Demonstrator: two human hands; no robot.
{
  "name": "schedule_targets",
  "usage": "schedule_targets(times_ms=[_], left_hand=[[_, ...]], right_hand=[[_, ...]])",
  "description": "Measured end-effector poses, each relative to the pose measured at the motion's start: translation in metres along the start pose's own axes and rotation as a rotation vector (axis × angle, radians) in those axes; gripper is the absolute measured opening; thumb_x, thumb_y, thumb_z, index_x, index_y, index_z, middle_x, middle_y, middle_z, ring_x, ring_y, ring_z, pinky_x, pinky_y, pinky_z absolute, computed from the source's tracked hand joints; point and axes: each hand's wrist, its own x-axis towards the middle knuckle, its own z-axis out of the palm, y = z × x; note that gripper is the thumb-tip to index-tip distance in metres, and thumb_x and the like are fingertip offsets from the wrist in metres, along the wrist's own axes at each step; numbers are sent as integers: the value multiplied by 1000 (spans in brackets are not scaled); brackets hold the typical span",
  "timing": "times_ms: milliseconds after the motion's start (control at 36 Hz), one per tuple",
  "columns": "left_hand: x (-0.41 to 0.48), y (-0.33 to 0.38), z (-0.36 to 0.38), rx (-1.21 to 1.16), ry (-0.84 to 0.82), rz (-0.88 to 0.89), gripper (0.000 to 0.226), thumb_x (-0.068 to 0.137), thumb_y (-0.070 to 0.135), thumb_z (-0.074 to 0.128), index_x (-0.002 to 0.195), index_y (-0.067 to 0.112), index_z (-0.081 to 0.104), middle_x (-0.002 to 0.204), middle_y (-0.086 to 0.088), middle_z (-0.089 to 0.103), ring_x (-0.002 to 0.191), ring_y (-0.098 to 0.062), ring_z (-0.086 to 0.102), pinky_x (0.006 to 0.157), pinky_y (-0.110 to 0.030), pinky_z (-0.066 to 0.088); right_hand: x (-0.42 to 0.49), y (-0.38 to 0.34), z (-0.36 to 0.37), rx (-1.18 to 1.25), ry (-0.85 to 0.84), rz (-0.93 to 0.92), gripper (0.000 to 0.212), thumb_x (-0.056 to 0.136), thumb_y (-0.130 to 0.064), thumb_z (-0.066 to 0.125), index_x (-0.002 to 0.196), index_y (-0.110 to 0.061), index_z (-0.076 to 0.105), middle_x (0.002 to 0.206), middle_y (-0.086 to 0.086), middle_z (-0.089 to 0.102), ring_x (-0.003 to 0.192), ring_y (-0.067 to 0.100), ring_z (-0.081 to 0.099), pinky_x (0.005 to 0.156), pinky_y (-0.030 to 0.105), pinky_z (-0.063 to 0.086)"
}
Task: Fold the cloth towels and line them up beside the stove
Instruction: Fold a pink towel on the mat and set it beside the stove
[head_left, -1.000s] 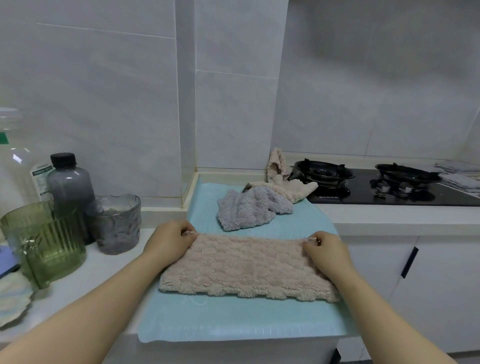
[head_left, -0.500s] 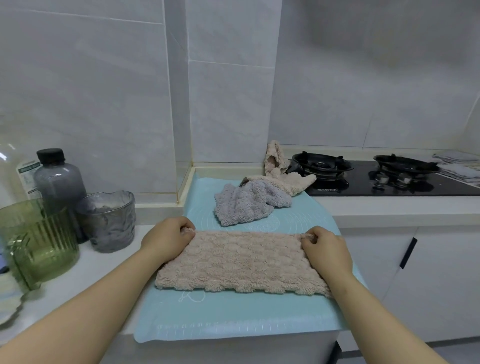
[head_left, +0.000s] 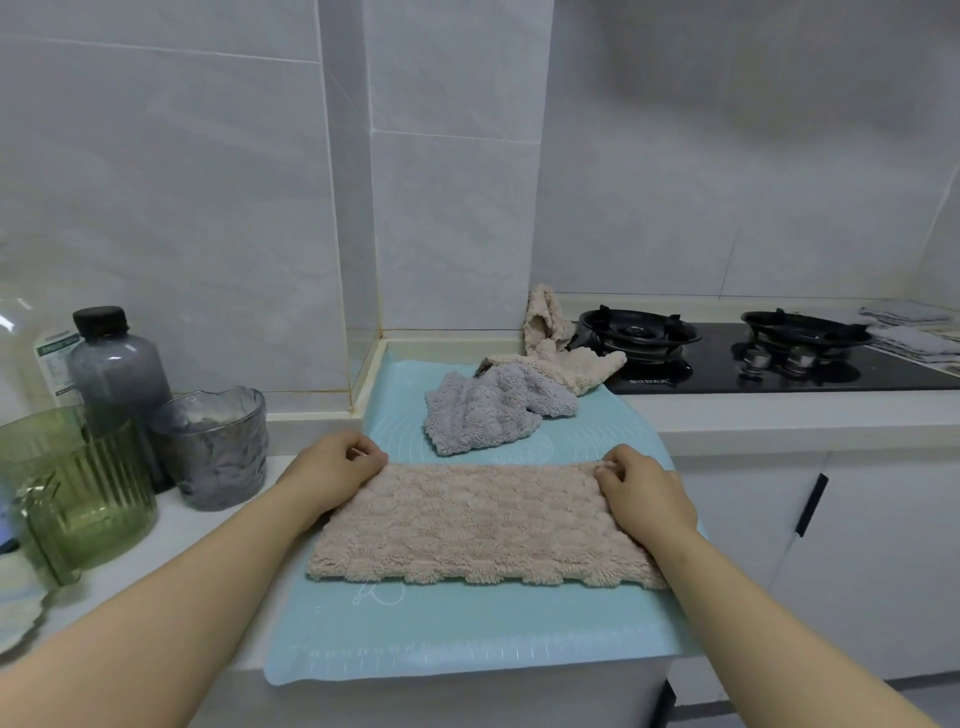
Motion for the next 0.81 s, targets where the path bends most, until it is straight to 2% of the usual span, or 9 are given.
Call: schedule_targets(times_ms=[111, 250, 333, 389, 444, 500, 639, 722, 806], left_hand=[[0, 4, -2, 136, -55, -7, 19, 86, 36, 62, 100, 23, 59, 98, 0, 59, 88, -18, 55, 74, -27, 41], [0, 5, -1, 169, -82, -4, 11, 86, 31, 62, 85, 22, 58, 83, 3, 60, 76, -13, 54, 67, -26, 41], [-2, 7, -1, 158, -73, 2, 14, 87, 30, 61, 78, 23, 54, 76, 3, 58, 67, -11, 52, 58, -24, 39], [-5, 9, -1, 125, -67, 17, 15, 88, 29, 61, 78, 20, 53, 73, 1, 58, 62, -13, 51, 55, -25, 39], [-8, 12, -2, 81, -56, 56, 15, 88, 27, 60, 79, 17, 54, 70, -1, 59, 59, -16, 51, 54, -26, 40], [-10, 16, -5, 18, -24, 106, 14, 89, 25, 59, 78, 18, 52, 66, 0, 58, 56, -16, 49, 52, -25, 38], [-8, 22, -9, -257, 23, 140, 15, 87, 19, 63, 76, 19, 53, 58, -1, 47, 55, -19, 41, 54, -28, 30], [-5, 24, -4, -259, 38, 113, 15, 86, 17, 64, 75, 18, 53, 61, -2, 48, 53, -17, 40, 49, -26, 28], [-3, 22, 1, -264, 43, 55, 16, 84, 15, 66, 73, 17, 55, 68, -4, 51, 57, -17, 44, 51, -26, 32]], right_hand=[[3, 0, 1, -29, -2, 16, 24, 97, -30, 39, 111, -21, 55, 118, 6, 56, 111, 29, 47, 73, 31, 37], [5, -1, 1, -48, -44, 53, 30, 94, -27, 39, 119, -17, 51, 119, 9, 56, 111, 29, 49, 78, 32, 39], [4, -2, -1, -63, -87, 46, 25, 93, -25, 38, 110, -16, 56, 111, 7, 61, 105, 29, 52, 73, 29, 37], [5, -2, -4, -30, -120, 38, 18, 94, -26, 41, 99, -20, 56, 100, 5, 63, 97, 28, 55, 70, 28, 38], [8, -1, -9, 144, -160, 33, 10, 93, -24, 46, 89, -21, 54, 80, 4, 63, 74, 25, 58, 67, 30, 42], [12, -1, -18, 330, -184, 49, 8, 92, -18, 50, 87, -14, 53, 65, 4, 58, 55, 21, 53, 60, 30, 44], [15, -3, -35, 383, -124, -12, 4, 93, -13, 50, 94, -12, 53, 66, 2, 54, 53, 16, 47, 48, 25, 37], [16, -1, -32, 413, -75, -38, 5, 94, -14, 51, 97, -17, 54, 63, -1, 50, 49, 12, 41, 42, 21, 31], [21, 2, -23, 442, -66, -41, 8, 94, -14, 52, 86, -16, 52, 60, 0, 50, 45, 11, 38, 35, 14, 29]])
